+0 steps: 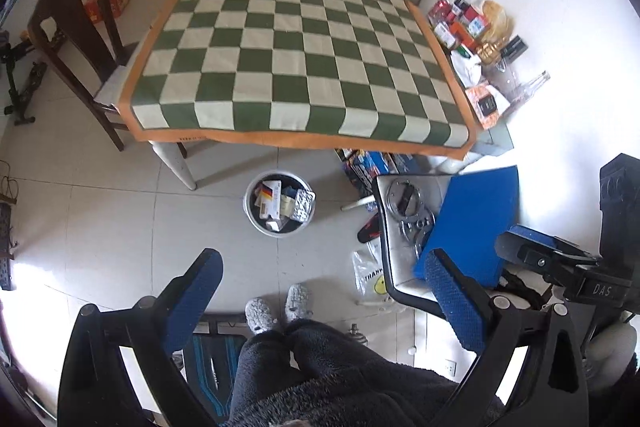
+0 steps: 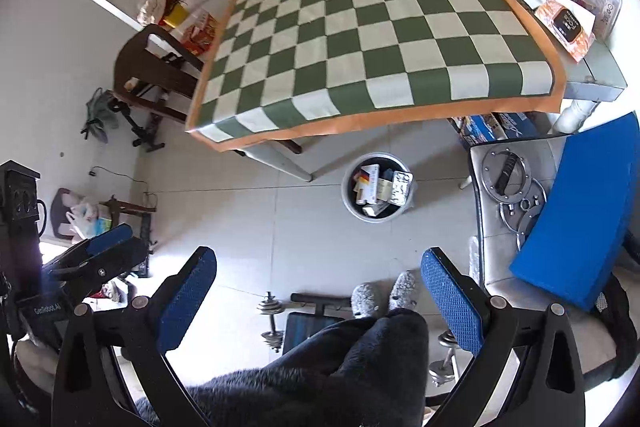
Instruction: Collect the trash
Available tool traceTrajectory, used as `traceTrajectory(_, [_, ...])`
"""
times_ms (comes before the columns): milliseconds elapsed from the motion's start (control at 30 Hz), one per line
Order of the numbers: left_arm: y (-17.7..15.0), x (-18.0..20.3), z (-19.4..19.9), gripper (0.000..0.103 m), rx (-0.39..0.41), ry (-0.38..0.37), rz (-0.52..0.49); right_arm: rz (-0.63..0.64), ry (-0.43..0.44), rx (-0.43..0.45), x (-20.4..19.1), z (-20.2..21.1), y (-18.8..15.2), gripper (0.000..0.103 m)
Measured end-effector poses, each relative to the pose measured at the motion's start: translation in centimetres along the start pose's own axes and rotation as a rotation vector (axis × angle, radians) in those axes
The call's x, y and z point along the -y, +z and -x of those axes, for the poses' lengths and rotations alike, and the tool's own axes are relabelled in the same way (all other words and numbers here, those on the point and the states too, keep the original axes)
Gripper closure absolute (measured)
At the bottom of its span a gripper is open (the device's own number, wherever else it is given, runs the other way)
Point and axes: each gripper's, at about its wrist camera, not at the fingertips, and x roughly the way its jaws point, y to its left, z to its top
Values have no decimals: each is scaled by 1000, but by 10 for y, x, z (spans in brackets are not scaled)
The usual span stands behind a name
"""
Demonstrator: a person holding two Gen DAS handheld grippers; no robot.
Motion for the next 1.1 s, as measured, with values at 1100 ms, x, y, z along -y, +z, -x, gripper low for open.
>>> traceTrajectory(1100, [0, 1, 6, 0, -1, -9, 20, 85, 14, -19, -15, 13, 14, 0])
